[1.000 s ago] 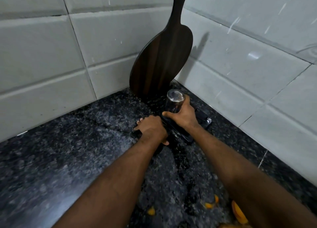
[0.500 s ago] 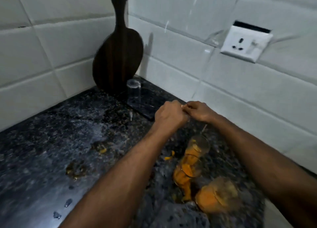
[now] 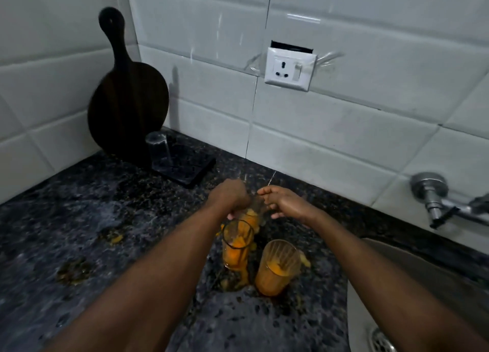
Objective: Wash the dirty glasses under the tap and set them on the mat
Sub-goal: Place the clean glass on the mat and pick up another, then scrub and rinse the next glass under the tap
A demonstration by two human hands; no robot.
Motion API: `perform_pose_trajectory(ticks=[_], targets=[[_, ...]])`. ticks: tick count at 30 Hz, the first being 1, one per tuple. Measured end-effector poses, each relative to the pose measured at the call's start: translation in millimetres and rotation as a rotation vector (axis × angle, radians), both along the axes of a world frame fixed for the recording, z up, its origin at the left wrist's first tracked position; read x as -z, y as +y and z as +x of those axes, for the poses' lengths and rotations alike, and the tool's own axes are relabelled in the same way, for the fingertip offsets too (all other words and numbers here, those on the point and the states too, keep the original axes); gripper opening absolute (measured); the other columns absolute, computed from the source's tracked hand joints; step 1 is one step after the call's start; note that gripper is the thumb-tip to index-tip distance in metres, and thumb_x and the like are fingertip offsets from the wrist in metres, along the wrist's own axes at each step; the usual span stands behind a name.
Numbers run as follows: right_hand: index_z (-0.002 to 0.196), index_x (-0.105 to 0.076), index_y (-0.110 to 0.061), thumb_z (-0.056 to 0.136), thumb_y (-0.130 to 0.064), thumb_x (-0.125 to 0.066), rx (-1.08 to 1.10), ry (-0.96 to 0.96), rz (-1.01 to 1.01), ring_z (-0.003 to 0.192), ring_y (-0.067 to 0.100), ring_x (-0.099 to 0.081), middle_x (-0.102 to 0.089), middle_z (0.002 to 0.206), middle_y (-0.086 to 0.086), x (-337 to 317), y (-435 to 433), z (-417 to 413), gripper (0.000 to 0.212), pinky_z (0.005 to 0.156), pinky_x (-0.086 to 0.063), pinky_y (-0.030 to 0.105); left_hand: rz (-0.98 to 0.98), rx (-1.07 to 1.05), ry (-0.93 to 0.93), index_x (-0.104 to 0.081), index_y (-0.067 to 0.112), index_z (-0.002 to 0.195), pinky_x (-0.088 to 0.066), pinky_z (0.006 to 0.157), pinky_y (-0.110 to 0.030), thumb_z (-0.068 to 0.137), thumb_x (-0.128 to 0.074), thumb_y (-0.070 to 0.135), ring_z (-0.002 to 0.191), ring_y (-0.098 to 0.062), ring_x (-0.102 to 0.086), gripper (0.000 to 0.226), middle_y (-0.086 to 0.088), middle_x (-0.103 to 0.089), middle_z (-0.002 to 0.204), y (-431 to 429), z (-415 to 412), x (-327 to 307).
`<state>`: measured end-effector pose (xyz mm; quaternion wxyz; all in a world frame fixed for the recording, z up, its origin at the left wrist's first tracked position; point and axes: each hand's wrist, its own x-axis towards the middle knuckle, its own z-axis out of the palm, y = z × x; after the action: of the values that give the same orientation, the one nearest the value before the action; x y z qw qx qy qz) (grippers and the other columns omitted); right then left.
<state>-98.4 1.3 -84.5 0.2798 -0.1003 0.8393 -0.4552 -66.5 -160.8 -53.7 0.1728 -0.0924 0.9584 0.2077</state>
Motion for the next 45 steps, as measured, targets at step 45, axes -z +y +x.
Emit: perform_pose_trajectory(ticks=[45], targets=[[0.12,-0.053,-0.022,0.066,-0.024,-0.088,0.877,0.657,-0.031,0.086,0.0,-0.061,-0.064,0.099,-0.01,-24,363,108,0.065,0.075,-0.049,0.018,0.42,0.124,0.41,-0.059,-0.005,0.119,-0.041,0.071,-0.031,0.104,-0.043,0.026,0.106,-0.037,-0.062,0.037,-0.024,-0.064,0.119,402,-14,-13]])
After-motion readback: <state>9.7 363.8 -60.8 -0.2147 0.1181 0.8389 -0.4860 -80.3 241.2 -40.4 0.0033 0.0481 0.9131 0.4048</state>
